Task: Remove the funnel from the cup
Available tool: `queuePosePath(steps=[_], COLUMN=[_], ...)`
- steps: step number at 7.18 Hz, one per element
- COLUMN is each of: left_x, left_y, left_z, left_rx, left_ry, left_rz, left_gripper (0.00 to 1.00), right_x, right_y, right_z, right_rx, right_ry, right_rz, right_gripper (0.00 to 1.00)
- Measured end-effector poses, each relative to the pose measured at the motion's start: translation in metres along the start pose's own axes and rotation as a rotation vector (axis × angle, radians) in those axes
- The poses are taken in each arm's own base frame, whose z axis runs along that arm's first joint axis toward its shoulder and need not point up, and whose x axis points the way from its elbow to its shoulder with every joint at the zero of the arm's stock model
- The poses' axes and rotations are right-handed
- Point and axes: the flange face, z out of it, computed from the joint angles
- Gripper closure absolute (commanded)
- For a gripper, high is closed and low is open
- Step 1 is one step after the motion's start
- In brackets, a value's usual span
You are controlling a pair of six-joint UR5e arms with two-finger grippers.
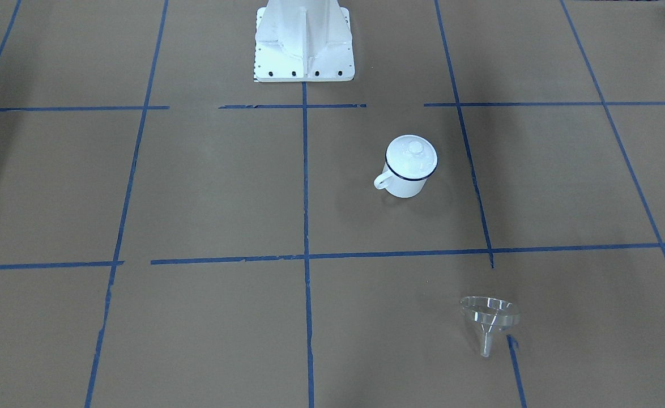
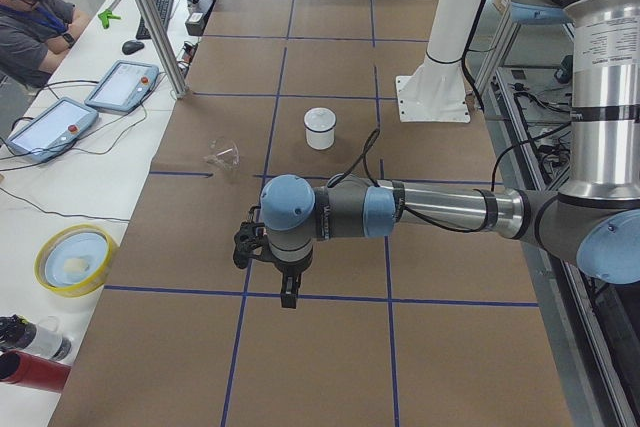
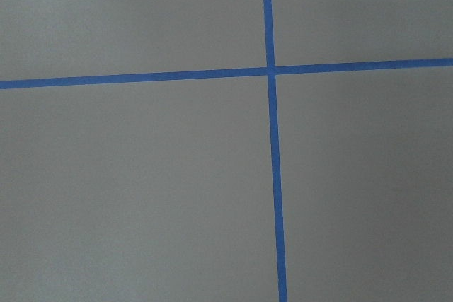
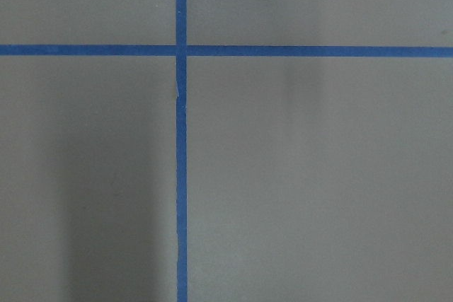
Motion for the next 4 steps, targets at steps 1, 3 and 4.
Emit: queuePosePath(steps=[1,3,4], left_x=[-0.0002,-0.0006,-0.0006], left_y=[0.0001,0.0001,0.0001], left_z=[0.0001,0.0002,0.0002], left_rx=[-0.001,-0.001,-0.001], left_ry=[-0.001,-0.004,-0.005], left_rz=[-0.001,-0.002,-0.002], left_gripper=[0.00,0.00,0.00], right_x=[0.0000,0.0001,0.0001], right_y=[0.0000,0.0000,0.0000], right_z=[0.0000,0.0001,0.0001], right_rx=[0.000,0.000,0.000], right_ry=[0.000,0.000,0.000], right_rz=[0.000,0.000,0.000], right_gripper=[0.00,0.00,0.00])
